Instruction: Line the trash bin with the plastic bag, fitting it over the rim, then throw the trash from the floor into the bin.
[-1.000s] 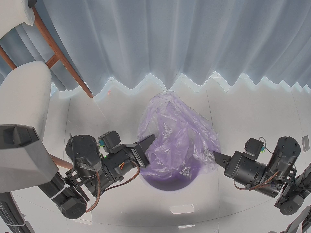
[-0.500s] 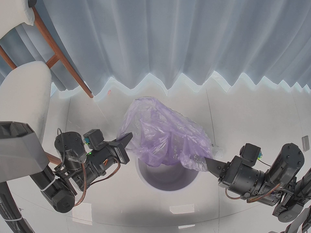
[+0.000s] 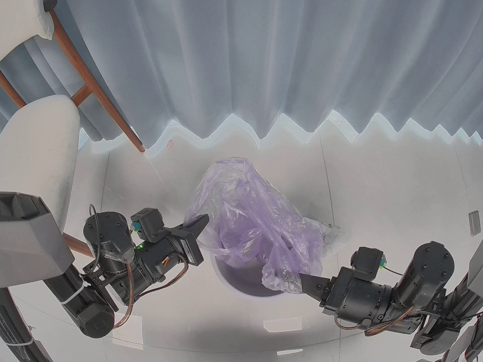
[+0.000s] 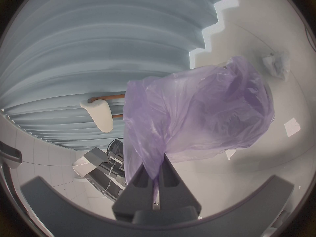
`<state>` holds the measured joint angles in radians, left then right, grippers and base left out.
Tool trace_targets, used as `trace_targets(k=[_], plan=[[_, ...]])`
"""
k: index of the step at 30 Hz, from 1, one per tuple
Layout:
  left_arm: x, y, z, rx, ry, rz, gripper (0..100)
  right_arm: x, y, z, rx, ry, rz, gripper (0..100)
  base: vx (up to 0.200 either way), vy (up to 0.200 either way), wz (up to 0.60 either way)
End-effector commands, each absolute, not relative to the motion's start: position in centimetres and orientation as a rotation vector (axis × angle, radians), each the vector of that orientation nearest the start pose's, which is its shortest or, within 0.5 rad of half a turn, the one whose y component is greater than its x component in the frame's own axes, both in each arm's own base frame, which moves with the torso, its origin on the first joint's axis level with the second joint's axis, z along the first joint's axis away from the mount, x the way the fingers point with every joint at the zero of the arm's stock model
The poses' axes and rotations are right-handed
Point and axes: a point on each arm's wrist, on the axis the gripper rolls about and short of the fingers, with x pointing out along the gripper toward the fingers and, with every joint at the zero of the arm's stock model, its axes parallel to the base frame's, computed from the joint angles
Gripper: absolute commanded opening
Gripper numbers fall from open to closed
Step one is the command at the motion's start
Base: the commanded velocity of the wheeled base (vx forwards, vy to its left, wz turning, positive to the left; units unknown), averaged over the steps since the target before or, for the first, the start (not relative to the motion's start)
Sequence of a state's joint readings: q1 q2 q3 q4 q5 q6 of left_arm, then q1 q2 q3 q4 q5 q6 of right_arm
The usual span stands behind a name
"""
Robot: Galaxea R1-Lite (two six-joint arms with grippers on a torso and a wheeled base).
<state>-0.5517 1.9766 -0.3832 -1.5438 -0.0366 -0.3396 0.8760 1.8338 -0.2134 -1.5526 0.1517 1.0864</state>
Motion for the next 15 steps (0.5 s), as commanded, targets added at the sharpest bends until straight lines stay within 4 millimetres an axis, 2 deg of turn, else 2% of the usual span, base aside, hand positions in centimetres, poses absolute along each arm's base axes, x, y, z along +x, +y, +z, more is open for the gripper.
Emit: trace_targets(k=[1,2,6,12,15], plan=[[24.4,-15.7,9.4,-0.302,0.150,-0.576,0,16.0,20.7,10.3,0.969,0.614,0.918,0,0.000,0.000,0.00],[24.5,-15.6,9.4,-0.304,0.149,-0.575,0,16.8,21.7,9.7,0.954,0.613,0.917,0,0.000,0.000,0.00],[24.4,-15.6,9.9,-0.310,0.129,-0.577,0,18.9,22.7,8.6,0.877,0.553,0.903,0,0.000,0.000,0.00],[24.9,-14.9,10.4,-0.317,0.107,-0.549,0,22.9,23.7,8.1,0.902,0.489,0.855,0,0.000,0.000,0.00],[25.1,-14.6,10.4,-0.318,0.102,-0.539,0,24.2,24.2,7.8,0.928,0.479,0.842,0,0.000,0.000,0.00]])
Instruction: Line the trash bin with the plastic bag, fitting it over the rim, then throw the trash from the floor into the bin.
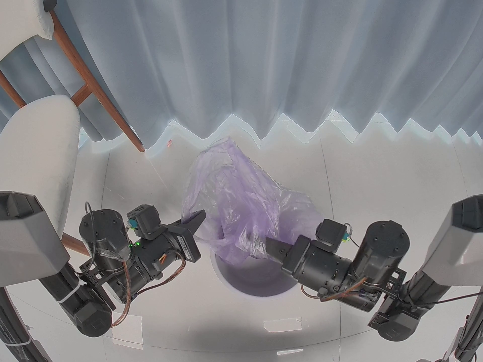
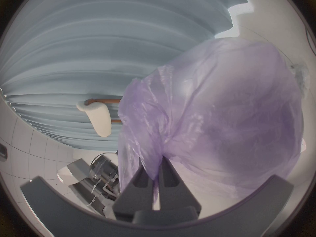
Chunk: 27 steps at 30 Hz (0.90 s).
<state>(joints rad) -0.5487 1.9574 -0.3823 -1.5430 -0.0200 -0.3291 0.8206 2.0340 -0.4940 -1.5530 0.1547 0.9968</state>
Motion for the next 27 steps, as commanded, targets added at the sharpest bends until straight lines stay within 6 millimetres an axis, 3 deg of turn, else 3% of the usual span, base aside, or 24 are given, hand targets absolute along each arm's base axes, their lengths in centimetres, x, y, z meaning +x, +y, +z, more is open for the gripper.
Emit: trace_targets(k=[1,5,9,15,21,27], plan=[[25.1,-14.6,10.4,-0.318,0.102,-0.539,0,24.3,24.2,7.7,0.929,0.479,0.841,0,0.000,0.000,0.00],[24.7,-14.4,11.3,-0.316,0.073,-0.545,0,25.2,24.6,6.3,0.936,0.513,0.816,0,0.000,0.000,0.00],[24.5,-14.3,11.6,-0.306,0.064,-0.547,0,26.3,23.6,5.3,0.935,0.518,0.763,0,0.000,0.000,0.00],[24.1,-14.3,10.8,-0.292,0.099,-0.550,0,26.1,22.1,4.1,0.918,0.568,0.697,0,0.000,0.000,0.00],[24.1,-14.4,8.4,-0.228,0.181,-0.541,0,25.9,19.8,2.9,0.912,0.610,0.612,0,0.000,0.000,0.00],[24.5,-14.4,6.4,-0.173,0.243,-0.527,0,25.3,17.2,3.0,0.879,0.593,0.560,0,0.000,0.000,0.00]])
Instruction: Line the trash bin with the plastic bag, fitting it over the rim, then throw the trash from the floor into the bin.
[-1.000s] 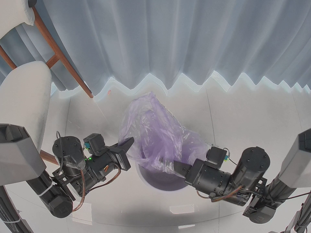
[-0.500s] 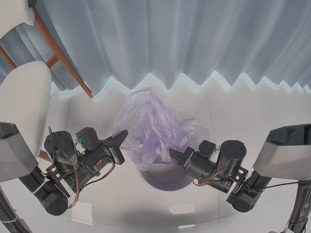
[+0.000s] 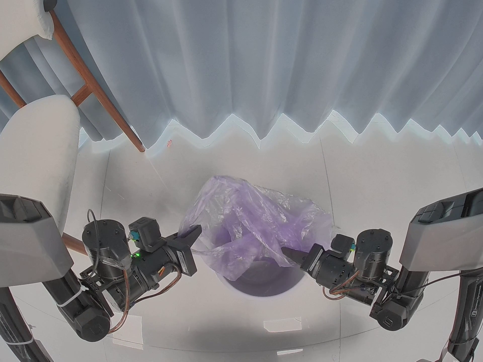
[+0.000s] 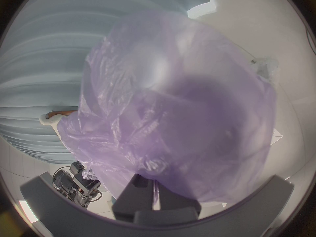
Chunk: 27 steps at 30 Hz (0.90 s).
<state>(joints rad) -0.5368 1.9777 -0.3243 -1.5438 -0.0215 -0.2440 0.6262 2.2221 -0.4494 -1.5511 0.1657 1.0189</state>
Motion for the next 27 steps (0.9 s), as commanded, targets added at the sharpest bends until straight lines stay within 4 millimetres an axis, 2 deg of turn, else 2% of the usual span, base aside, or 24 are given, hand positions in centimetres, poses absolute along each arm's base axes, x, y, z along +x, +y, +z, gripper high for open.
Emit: trace_targets(k=[1,3,8,14,16,18,19,21,24,27], plan=[[24.4,-14.3,6.4,-0.175,0.245,-0.525,0,25.1,16.8,3.0,0.857,0.589,0.556,0,0.000,0.000,0.00],[24.3,-14.1,6.3,-0.175,0.253,-0.524,0,24.7,15.8,3.2,0.812,0.576,0.541,0,0.000,0.000,0.00],[23.5,-13.7,6.0,-0.165,0.283,-0.523,0,24.5,13.9,5.4,0.813,0.501,0.537,0,0.000,0.000,0.00],[23.3,-13.4,5.5,-0.130,0.302,-0.513,0,25.6,12.0,5.8,0.782,0.455,0.479,0,0.000,0.000,0.00],[23.3,-13.1,5.1,-0.120,0.319,-0.501,0,27.4,11.0,6.0,0.762,0.397,0.448,0,0.000,0.000,0.00],[23.1,-13.0,4.9,-0.115,0.333,-0.504,0,27.9,10.9,6.2,0.764,0.376,0.448,0,0.000,0.000,0.00],[22.7,-13.0,4.3,-0.097,0.361,-0.512,0,29.0,10.9,6.9,0.770,0.329,0.455,0,0.000,0.000,0.00],[22.1,-12.9,3.8,-0.072,0.393,-0.523,0,30.0,11.2,7.6,0.773,0.300,0.466,0,0.000,0.000,0.00],[21.3,-13.5,2.6,-0.039,0.448,-0.552,0,31.1,11.9,8.5,0.774,0.274,0.486,0,0.000,0.000,0.00],[21.0,-13.7,2.5,-0.030,0.455,-0.565,0,31.8,12.5,9.6,0.778,0.230,0.515,0,0.000,0.000,0.00]])
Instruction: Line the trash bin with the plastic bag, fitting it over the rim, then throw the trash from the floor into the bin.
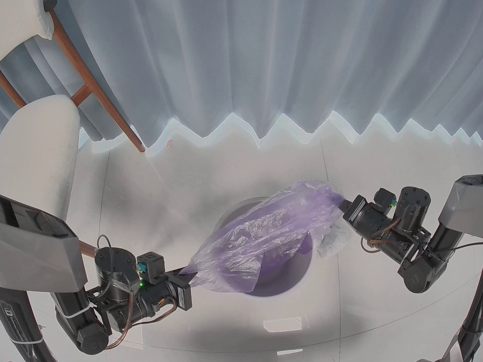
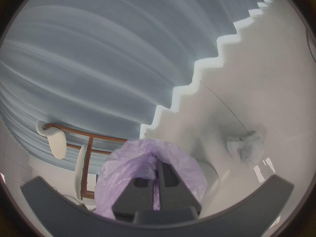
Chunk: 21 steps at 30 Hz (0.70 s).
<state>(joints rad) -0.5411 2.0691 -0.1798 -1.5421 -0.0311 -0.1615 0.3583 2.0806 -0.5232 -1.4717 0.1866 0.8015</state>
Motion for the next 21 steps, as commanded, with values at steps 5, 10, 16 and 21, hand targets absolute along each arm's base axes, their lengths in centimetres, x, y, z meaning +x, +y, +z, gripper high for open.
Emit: trace_targets(k=[5,10,16,21], plan=[[20.9,-13.7,2.5,-0.025,0.459,-0.567,0,30.5,14.2,11.7,0.780,0.196,0.598,0,0.000,0.000,0.00],[20.7,-14.0,2.5,-0.006,0.454,-0.580,0,28.6,15.8,12.6,0.750,0.198,0.669,0,0.000,0.000,0.00],[20.5,-14.3,2.7,0.016,0.435,-0.601,0,27.6,16.9,12.0,0.685,0.214,0.709,0,0.000,0.000,0.00],[20.0,-14.8,2.8,0.019,0.435,-0.633,0,28.0,16.9,12.9,0.689,0.172,0.718,0,0.000,0.000,0.00]])
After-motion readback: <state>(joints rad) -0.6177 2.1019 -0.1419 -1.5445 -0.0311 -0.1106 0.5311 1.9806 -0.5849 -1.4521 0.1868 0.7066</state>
